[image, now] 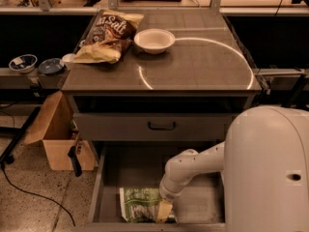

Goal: Pick green jalapeno chip bag from middle drawer and place on counter

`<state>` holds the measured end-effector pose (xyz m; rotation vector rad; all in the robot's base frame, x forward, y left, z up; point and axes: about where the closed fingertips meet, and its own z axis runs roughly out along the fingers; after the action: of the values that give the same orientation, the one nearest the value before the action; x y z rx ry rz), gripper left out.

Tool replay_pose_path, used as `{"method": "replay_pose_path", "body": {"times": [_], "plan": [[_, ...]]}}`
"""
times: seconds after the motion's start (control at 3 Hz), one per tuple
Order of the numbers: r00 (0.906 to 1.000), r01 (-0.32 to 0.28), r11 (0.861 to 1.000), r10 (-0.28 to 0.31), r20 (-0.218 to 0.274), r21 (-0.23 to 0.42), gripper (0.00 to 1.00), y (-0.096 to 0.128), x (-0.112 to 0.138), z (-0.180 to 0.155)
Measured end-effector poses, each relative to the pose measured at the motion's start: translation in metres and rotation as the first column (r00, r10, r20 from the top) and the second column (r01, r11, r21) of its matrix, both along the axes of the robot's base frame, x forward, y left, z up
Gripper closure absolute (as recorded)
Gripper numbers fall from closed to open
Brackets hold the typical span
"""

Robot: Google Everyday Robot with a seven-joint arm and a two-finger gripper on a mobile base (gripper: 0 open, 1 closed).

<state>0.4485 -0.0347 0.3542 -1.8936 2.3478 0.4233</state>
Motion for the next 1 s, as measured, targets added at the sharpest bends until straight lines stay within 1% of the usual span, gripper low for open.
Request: {"method": "replay_pose_path", "body": {"times": [0.33,0.67,1.0], "plan": [[0.9994,0.029,1.0,-0.029,0.021,0.001,0.0,0.001,-0.005,-0.008],[0.9981,0.06,0.998,-0.06,0.007,0.001,0.0,0.003,-0.009,-0.019],[0.9982,0.06,0.998,-0.06,0.007,0.001,0.03,0.003,-0.009,-0.019]]}}
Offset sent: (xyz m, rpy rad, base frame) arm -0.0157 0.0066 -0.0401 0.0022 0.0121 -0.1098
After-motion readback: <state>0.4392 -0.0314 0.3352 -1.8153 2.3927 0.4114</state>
